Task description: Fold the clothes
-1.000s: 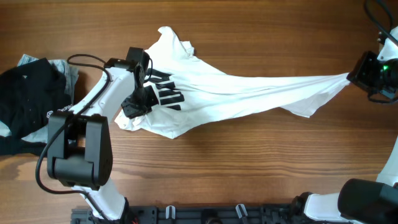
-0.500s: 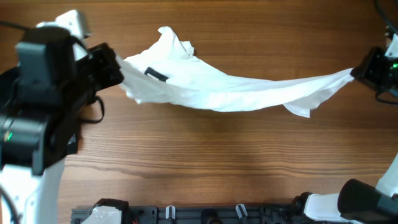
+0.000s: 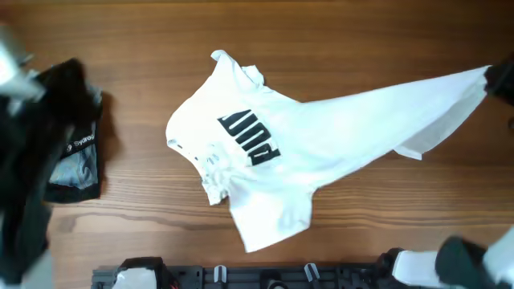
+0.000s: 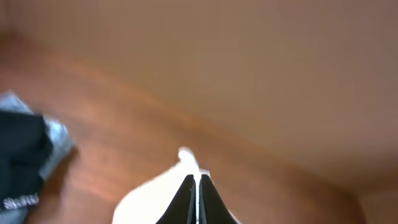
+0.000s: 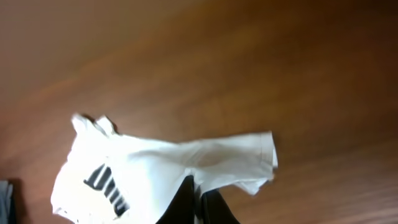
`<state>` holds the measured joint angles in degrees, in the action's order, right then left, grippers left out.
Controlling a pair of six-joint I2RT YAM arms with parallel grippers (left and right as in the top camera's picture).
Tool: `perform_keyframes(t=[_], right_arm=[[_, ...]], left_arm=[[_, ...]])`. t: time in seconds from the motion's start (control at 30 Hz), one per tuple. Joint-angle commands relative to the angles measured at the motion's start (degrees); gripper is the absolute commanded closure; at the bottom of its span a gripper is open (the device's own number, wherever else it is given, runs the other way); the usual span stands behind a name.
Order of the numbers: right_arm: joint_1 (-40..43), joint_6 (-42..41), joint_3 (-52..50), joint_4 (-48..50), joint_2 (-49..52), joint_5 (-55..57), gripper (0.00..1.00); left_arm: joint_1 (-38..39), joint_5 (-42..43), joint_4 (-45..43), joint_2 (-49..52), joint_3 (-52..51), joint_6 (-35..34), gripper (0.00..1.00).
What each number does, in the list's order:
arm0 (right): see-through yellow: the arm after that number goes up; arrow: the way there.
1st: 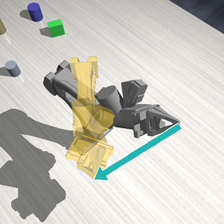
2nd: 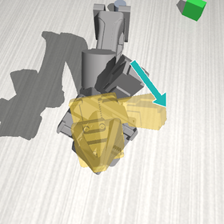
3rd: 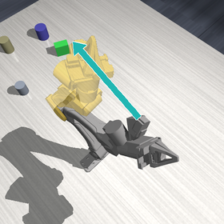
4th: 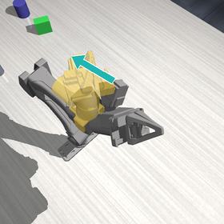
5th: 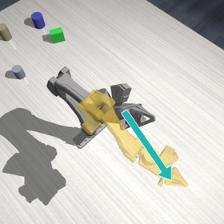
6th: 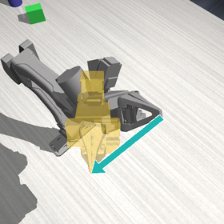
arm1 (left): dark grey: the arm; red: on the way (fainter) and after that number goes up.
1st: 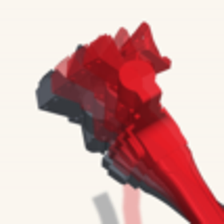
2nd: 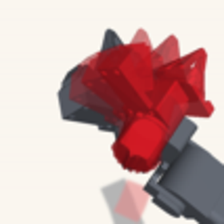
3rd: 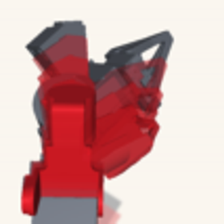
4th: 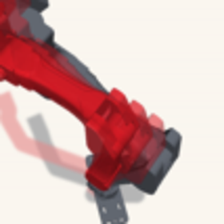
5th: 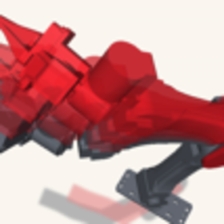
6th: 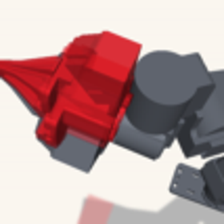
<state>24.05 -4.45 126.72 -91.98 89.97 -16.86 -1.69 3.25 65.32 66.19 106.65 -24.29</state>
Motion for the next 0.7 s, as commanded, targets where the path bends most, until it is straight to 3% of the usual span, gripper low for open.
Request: perform_keyframes(t=[0.0, 0.07, 0.13, 0.17, 0.27, 0.4, 0.67], right_arm=[[-0.20, -0.07, -0.50, -0.13, 6.38, 2.34, 0.96], [-0.20, -0.20, -0.52, -0.13, 8.22, 4.35, 0.96], [-0.20, -0.15, -0.55, -0.13, 9.75, 5.05, 0.96], [-0.20, -0.20, -0.59, -0.13, 10.16, 5.05, 0.96], [-0.20, -0.07, -0.63, -0.13, 11.52, 5.05, 0.95], [-0.20, -0.02, -0.63, -0.13, 11.82, 5.29, 0.94], [-0.20, -0.04, -0.63, -0.15, 11.82, 5.27, 0.91]], left_arm=[[-0.39, 11.26, 5.84, 11.02, -0.61, -0.31, 0.96], [0.04, 16.81, 11.56, 17.31, -0.63, -0.04, 0.95], [1.77, 17.99, 18.32, 23.87, -0.66, -0.07, 0.69], [2.69, 17.97, 20.52, 26.08, -0.68, 0.13, 0.64], [8.81, 17.73, 28.00, 35.60, -1.79, 2.75, 0.62], [18.05, 14.58, 26.69, 37.86, -12.59, -0.85, 0.62], [32.20, 13.60, 12.22, 35.58, -34.03, -9.66, 0.54]])
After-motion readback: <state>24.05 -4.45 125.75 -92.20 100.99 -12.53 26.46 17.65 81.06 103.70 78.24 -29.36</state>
